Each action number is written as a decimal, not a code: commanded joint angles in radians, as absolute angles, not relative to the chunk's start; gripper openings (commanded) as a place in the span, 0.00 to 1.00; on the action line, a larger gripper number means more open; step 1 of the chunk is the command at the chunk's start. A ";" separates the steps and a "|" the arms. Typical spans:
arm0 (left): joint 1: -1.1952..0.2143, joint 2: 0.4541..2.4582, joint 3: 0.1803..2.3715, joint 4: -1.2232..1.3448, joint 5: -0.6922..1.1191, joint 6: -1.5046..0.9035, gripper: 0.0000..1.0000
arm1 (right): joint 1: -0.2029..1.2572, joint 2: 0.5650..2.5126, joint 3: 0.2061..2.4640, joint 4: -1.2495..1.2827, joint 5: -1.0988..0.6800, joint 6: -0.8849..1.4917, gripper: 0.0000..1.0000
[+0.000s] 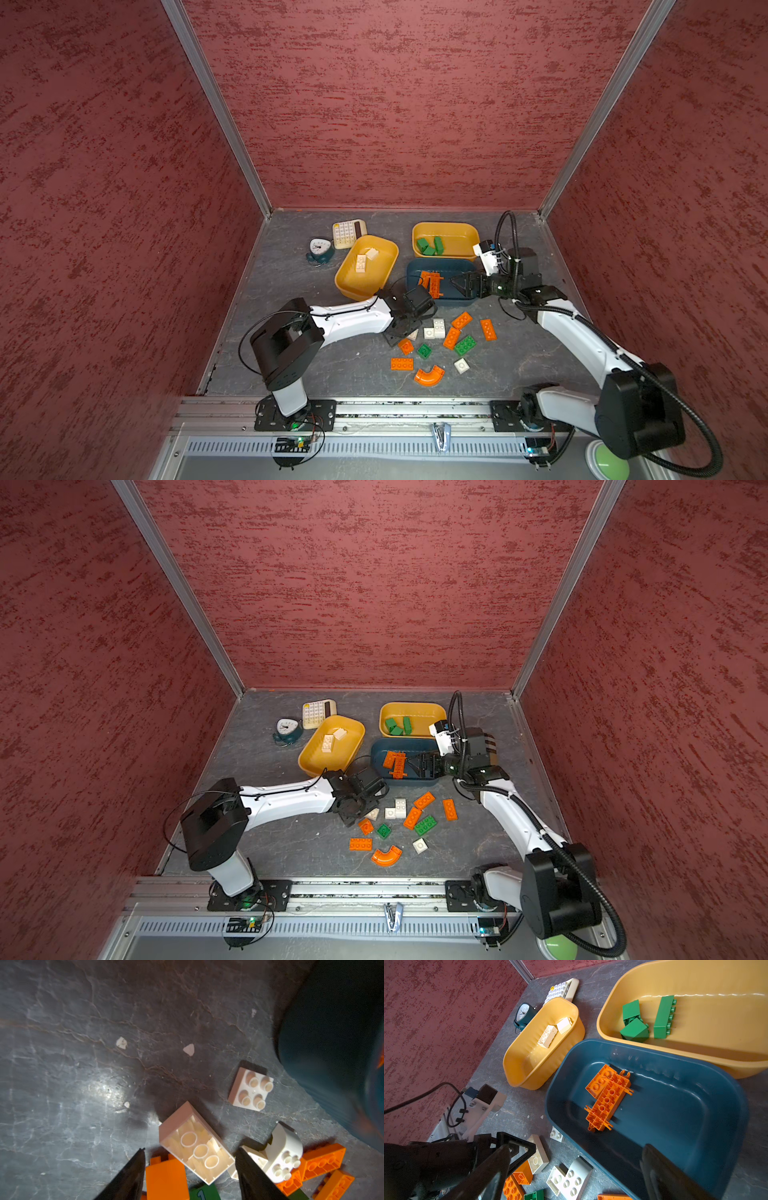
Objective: Sort the legos into containers by color
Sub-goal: Pick up the lego from the center of the table.
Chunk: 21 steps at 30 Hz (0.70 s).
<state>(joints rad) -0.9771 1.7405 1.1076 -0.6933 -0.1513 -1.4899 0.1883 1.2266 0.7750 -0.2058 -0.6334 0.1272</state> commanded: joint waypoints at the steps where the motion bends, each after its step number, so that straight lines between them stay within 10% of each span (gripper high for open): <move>1: -0.979 1.773 1.124 -0.702 -0.156 -1.561 0.70 | 0.193 1.230 0.761 -0.175 -0.660 0.114 0.99; 21: -0.997 1.827 1.169 -0.822 -0.182 -1.551 0.60 | 0.194 1.228 0.754 -0.157 -0.680 0.129 0.99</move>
